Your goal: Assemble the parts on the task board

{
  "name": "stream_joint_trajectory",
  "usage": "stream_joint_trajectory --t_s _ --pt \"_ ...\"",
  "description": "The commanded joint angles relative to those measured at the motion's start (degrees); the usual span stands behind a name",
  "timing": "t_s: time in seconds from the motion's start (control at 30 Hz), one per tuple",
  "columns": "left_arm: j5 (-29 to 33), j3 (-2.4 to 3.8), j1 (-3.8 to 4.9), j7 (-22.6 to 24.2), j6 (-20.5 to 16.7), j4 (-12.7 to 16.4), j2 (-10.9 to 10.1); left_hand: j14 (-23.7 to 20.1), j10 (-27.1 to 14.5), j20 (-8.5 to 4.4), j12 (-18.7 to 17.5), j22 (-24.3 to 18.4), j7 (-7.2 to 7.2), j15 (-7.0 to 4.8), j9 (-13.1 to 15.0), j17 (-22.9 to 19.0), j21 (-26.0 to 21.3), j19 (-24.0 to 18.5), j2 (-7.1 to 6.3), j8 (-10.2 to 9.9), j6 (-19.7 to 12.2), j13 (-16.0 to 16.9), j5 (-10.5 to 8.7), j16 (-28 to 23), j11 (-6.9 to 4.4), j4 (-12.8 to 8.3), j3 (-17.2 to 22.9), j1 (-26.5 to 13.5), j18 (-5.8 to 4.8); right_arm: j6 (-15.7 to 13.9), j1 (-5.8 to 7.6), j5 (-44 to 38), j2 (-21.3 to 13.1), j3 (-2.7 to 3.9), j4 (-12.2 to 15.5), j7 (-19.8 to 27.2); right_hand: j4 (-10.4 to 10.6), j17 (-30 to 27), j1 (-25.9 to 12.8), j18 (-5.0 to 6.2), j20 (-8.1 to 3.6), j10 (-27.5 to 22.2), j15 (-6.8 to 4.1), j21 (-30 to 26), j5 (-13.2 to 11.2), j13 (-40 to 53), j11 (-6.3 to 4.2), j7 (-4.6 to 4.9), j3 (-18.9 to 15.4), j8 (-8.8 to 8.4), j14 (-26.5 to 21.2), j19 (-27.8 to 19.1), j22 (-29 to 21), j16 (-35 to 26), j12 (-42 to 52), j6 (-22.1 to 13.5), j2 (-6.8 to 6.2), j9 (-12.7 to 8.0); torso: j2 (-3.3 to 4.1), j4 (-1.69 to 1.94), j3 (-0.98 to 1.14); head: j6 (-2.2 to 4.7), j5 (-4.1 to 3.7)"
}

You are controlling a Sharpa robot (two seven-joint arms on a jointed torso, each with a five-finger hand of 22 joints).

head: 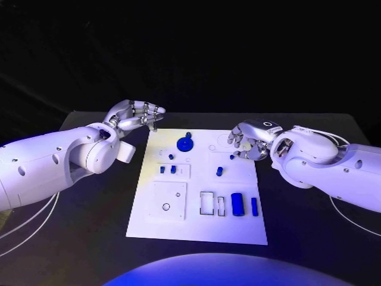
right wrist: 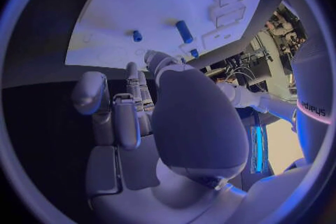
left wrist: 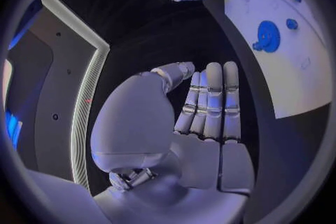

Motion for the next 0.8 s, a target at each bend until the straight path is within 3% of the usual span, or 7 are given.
stream_joint_trajectory --t_s 0.03,0.47,0.8 --pt "8.71 0.02 0.01 5.64 1.39 0.72 -0.27 -0.55 0.42 0.11 -0.4 -0.25 -0.13 -0.02 -0.06 -0.21 -0.46 -0.04 0.55 0.32 0.04 -0.29 -0.11 -0.5 0.07 -0.04 -0.51 -0.02 0.8 2.96 -0.32 -3.45 0.51 -0.01 -0.57 -1.25 0.08 0.1 0.31 -0.01 0.05 -0.04 0.24 0.25 -0.09 -0.21 -0.18 0.05 0.46 -0.17 2.67 0.41 0.12 0.33 -0.41 0.64 -0.23 0.08 0.08 0.0 0.04 0.04 -0.32" --pt "9.51 0.02 0.0 6.84 2.06 1.57 -1.41 -0.61 0.82 0.12 -0.67 -0.61 -0.06 -0.01 -0.13 -0.47 -0.96 0.06 0.75 0.29 -0.02 -0.73 -0.09 -1.01 0.09 -0.08 -0.89 0.17 0.8 3.93 -1.4 -4.45 2.32 -0.08 -2.16 -1.68 -0.05 -0.05 0.12 -0.11 0.34 -0.08 0.57 0.57 -0.11 -1.76 0.26 0.48 1.45 -0.11 2.62 0.53 0.53 0.34 -1.35 1.43 -0.26 0.21 0.12 0.04 0.11 -0.26 -0.31" --pt "9.2 0.02 0.01 6.61 2.05 1.86 -1.68 -0.5 1.11 0.07 -0.89 -0.8 0.03 -0.04 -0.23 -0.65 -1.18 0.26 0.99 0.19 -0.15 -1.09 -0.02 -1.33 0.1 -0.33 -1.03 0.61 0.82 3.86 -2.12 -4.5 3.5 -0.09 -3.59 -1.73 -1.26 -0.17 0.9 -0.19 0.16 2.1 0.26 1.45 -0.04 -3.94 -0.09 0.2 5.63 0.09 2.63 0.91 1.44 0.45 -2.2 2.92 0.43 0.52 0.09 0.04 0.11 -0.52 -0.28"
